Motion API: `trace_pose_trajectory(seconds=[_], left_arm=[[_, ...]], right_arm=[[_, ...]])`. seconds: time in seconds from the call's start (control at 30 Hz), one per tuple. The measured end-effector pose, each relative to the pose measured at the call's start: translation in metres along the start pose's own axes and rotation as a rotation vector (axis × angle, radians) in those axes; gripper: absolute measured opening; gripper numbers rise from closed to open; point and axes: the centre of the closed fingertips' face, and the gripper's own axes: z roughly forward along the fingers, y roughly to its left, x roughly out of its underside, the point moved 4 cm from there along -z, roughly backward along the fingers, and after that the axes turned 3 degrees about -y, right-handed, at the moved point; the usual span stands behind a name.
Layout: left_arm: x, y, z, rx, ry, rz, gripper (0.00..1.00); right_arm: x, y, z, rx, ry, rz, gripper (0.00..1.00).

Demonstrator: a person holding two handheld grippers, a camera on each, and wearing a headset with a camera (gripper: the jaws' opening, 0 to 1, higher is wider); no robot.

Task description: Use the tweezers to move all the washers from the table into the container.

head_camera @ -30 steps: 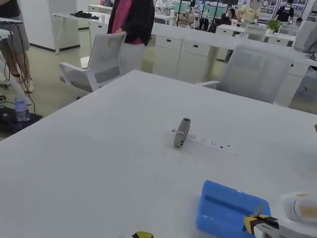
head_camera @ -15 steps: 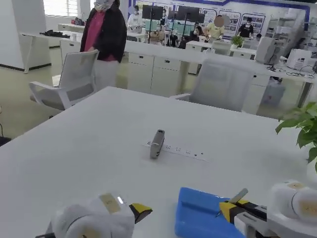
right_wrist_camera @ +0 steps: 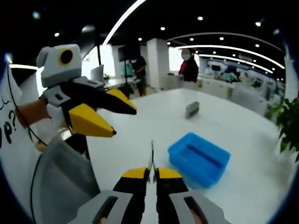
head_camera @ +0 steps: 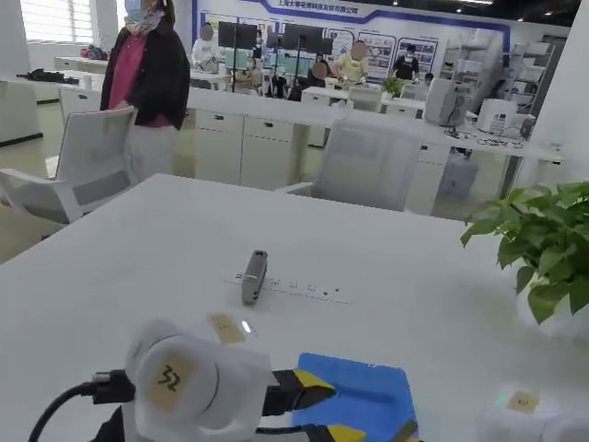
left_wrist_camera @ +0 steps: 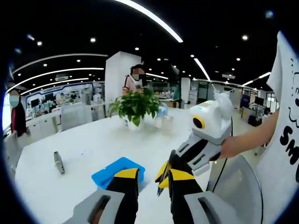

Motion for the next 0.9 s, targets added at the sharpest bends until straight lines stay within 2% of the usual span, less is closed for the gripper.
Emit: trace_pose_trajectory(seconds=[0.1,0.17,0.27,0.37,0.43,0.47,0.5,0.57,0.63,0.67,0.9], left_arm=[[0.001,-0.014,0.005,0.121,0.017,-0.030,0.21],[0.002,-0.016,0.007,0.146,0.028,-0.011,0.20],[0.003,-0.021,0.012,0.194,0.053,0.050,0.15],[0.007,-0.026,0.016,0.266,0.080,0.089,0.10],[0.012,-0.031,0.018,0.313,0.105,0.089,0.09],[0.018,-0.034,0.018,0.351,0.138,0.099,0.08],[0.022,-0.034,0.019,0.361,0.155,0.110,0.07],[0.024,-0.033,0.022,0.366,0.147,0.157,0.02],[0.024,-0.033,0.023,0.385,0.151,0.158,0.00],[0.024,-0.034,0.023,0.413,0.155,0.171,0.00],[0.027,-0.021,0.024,0.407,0.142,0.228,0.00]], right_arm=[[0.004,0.007,-0.002,-0.033,0.017,0.004,0.03],[0.007,0.011,-0.003,-0.047,0.031,-0.016,0.03],[0.012,0.019,-0.002,-0.093,0.069,-0.052,0.03],[0.015,0.026,0.000,-0.117,0.088,-0.061,0.04],[0.015,0.029,0.001,-0.141,0.087,-0.065,0.04],[0.016,0.031,0.001,-0.155,0.096,-0.069,0.04],[0.018,0.032,0.002,-0.165,0.107,-0.080,0.04],[0.021,0.031,0.004,-0.173,0.138,-0.121,0.04],[0.023,0.031,0.006,-0.182,0.156,-0.147,0.03],[0.023,0.031,0.006,-0.183,0.157,-0.146,0.03],[0.022,0.020,0.011,-0.188,0.175,-0.180,0.04]])
